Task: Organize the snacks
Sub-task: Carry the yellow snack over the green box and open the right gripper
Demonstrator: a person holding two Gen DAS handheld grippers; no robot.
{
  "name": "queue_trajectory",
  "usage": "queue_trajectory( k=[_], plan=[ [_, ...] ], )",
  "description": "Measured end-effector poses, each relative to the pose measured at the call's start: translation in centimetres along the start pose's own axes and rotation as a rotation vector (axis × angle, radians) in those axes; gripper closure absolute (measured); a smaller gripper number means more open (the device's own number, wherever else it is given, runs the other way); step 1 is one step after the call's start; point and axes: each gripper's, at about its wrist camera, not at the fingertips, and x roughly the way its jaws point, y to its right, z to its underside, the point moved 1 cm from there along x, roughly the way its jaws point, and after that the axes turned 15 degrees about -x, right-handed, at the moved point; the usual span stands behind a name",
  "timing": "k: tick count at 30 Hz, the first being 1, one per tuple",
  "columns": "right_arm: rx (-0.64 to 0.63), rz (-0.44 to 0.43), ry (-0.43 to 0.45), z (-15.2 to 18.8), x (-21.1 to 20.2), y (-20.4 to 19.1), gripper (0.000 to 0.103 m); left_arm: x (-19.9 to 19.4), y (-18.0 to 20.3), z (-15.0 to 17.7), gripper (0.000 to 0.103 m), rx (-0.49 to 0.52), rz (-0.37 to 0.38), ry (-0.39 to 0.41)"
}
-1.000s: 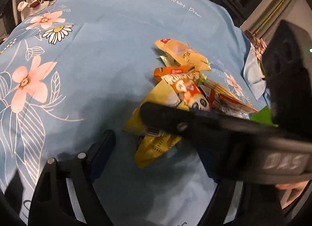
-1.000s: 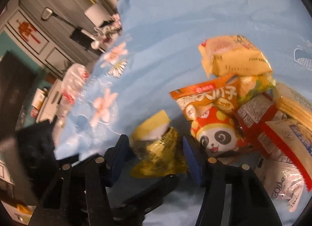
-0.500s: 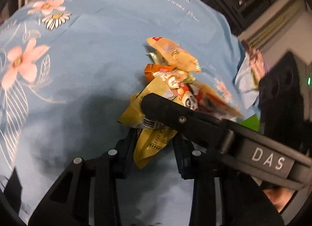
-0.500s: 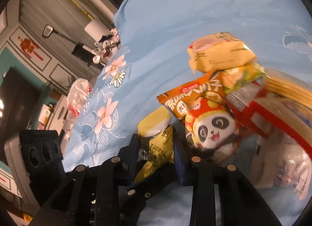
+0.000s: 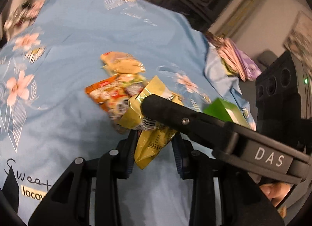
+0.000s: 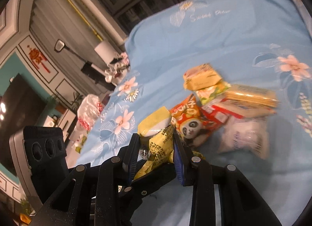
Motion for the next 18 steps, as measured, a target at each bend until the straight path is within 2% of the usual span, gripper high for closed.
queue_trajectory(
  k=[5, 8, 11, 13, 18],
  plan=[
    [0.067, 0.047, 0.102, 2.2, -5.2, 0.8, 0.068, 0.1, 3.7, 2.3, 0.070, 0.117, 0.046, -0.041],
    [0.148, 0.061, 0.162, 3.6, -7.0, 2.2, 0.068, 1.5, 6.1, 3.2, 0.070, 0.161, 0.033, -0.060],
    [0.206, 0.135, 0.224, 4.9, -8.8, 3.4, 0.068, 3.0, 8.1, 3.6, 0.070, 0.187, 0.027, -0.099],
    [0.243, 0.168, 0.236, 5.3, -10.0, 4.4, 0.068, 4.0, 9.6, 4.1, 0.070, 0.230, 0.030, -0.110],
    [0.185, 0.304, 0.249, 5.3, -13.6, 5.6, 0.068, 5.7, 13.8, 5.4, 0.070, 0.308, 0.076, -0.137]
  ],
)
